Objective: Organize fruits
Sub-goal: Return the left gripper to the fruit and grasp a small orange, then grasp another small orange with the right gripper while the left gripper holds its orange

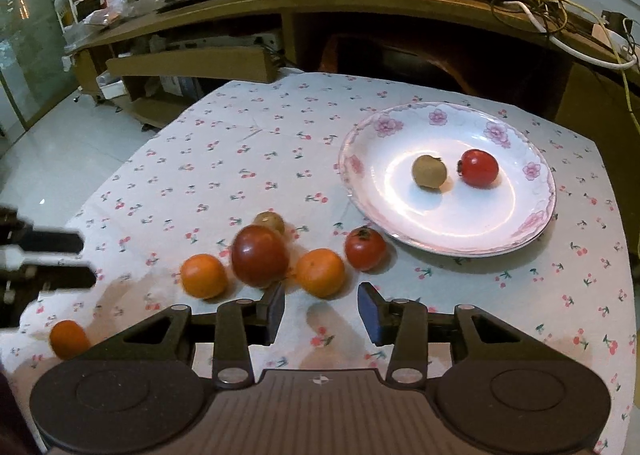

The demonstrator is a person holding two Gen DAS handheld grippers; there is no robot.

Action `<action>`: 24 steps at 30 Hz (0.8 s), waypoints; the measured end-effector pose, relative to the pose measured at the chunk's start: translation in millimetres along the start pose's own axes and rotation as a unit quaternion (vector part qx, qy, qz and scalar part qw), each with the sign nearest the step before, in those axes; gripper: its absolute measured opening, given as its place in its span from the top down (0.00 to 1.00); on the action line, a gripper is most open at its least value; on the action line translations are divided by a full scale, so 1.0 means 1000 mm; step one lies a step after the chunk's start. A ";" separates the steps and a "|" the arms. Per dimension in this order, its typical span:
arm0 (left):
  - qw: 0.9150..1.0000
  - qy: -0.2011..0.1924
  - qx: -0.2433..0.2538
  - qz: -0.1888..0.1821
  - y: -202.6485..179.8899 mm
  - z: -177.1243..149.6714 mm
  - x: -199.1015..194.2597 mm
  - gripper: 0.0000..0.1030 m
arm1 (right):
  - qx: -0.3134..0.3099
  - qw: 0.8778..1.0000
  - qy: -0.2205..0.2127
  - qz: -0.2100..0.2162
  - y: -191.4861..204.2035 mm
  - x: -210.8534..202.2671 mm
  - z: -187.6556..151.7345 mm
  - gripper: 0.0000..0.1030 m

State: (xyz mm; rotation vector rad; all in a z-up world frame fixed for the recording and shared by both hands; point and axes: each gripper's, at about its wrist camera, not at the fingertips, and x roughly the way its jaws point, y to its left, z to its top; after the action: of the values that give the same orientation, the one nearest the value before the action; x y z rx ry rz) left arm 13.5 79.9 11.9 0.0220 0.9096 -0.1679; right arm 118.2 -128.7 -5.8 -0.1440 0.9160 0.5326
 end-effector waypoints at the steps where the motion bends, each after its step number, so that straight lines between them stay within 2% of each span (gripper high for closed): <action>1: 1.000 0.004 0.001 0.001 -0.001 -0.007 -0.004 0.62 | -0.001 1.000 -0.001 0.003 0.004 -0.002 -0.001 0.58; 6: 0.999 0.030 0.017 0.011 -0.008 -0.029 -0.005 0.61 | -0.027 0.999 -0.005 0.024 0.030 -0.012 -0.005 0.54; 12: 0.999 0.041 0.022 0.017 -0.011 -0.040 0.006 0.61 | -0.045 0.998 -0.007 0.041 0.053 -0.016 -0.011 0.54; 20: 0.998 0.046 0.043 0.023 -0.019 -0.042 0.020 0.62 | -0.020 0.999 0.005 0.042 0.056 0.000 -0.014 0.53; 24: 0.998 0.036 0.049 0.022 -0.021 -0.041 0.018 0.65 | -0.004 0.999 0.004 0.047 0.058 0.011 -0.009 0.53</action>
State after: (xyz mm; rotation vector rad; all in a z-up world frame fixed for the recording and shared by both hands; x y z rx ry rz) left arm -11.0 60.0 -26.8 0.1401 0.9705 -0.1723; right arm 88.4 -77.7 -13.7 -0.1103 0.9314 0.6235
